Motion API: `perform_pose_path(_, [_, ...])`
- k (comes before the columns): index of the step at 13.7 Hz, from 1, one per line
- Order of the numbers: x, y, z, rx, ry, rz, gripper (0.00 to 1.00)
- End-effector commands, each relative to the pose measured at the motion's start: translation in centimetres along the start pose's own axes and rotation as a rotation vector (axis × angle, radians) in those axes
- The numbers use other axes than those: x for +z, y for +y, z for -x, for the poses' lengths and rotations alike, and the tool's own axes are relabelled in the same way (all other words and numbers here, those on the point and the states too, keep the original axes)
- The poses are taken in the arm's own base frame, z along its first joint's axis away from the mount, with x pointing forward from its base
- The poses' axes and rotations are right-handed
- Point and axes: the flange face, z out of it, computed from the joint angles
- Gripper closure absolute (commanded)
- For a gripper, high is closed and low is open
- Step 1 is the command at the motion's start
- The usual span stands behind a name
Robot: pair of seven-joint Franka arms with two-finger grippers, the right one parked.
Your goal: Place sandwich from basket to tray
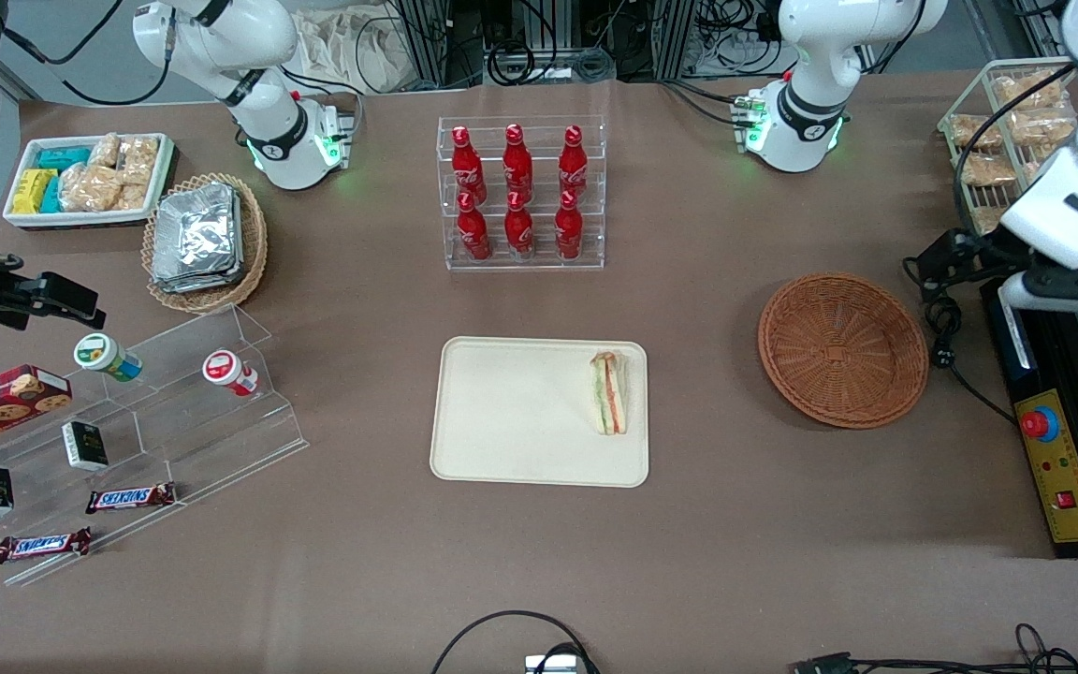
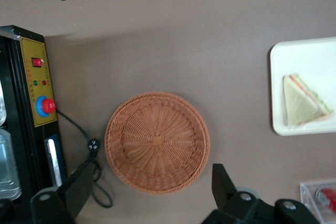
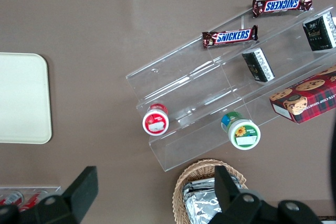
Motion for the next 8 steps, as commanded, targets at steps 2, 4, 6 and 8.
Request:
perform_pose_path(2, [-1.47, -0.54, 2.55, -0.004, 0.001, -0.001, 0.00])
perform_pose_path(4, [-1.10, -0.75, 2.08, -0.009, -0.001, 0.006, 0.00])
perform_pose_path(6, [-1.06, -0.78, 1.90, -0.047, -0.006, 0.009, 0.00])
perform_pose_path(8, [-0.95, -0.82, 1.80, -0.064, -0.018, 0.011, 0.00])
